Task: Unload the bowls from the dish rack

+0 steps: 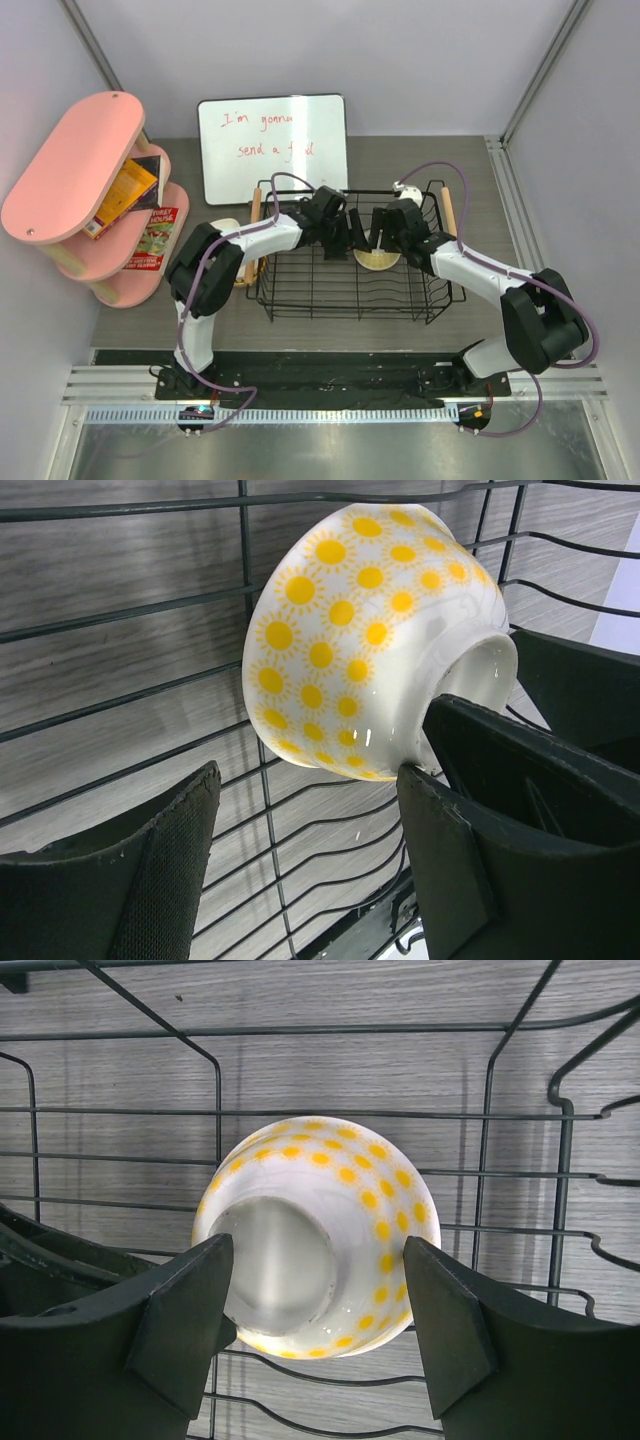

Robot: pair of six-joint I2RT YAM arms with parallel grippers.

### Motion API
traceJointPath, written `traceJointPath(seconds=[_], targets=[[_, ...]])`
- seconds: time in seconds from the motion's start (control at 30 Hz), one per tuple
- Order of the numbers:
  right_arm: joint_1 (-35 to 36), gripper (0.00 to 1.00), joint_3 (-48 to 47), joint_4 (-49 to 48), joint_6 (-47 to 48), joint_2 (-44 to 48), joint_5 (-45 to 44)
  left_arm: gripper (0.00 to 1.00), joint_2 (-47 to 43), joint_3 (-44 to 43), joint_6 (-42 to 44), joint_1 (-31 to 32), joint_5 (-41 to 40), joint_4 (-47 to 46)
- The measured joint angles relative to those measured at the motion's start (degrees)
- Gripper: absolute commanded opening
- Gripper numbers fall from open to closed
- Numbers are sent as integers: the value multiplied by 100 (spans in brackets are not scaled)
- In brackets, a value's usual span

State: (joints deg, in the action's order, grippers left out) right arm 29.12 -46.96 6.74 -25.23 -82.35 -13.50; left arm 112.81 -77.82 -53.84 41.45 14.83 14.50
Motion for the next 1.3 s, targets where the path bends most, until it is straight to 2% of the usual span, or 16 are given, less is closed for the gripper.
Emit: traceJointPath(seconds=[0.37,0.97,1.3], targets=[[-44,75,107,-234,-22,-15,7,70,79,-13,31,-35,44,-201],[-44,73,105,-260,-52,-15,114,69,164,-588,481,-175,-203,308],[-50,72,127,-249,-186,-13,120,68,269,-417,487,-234,59,-269]])
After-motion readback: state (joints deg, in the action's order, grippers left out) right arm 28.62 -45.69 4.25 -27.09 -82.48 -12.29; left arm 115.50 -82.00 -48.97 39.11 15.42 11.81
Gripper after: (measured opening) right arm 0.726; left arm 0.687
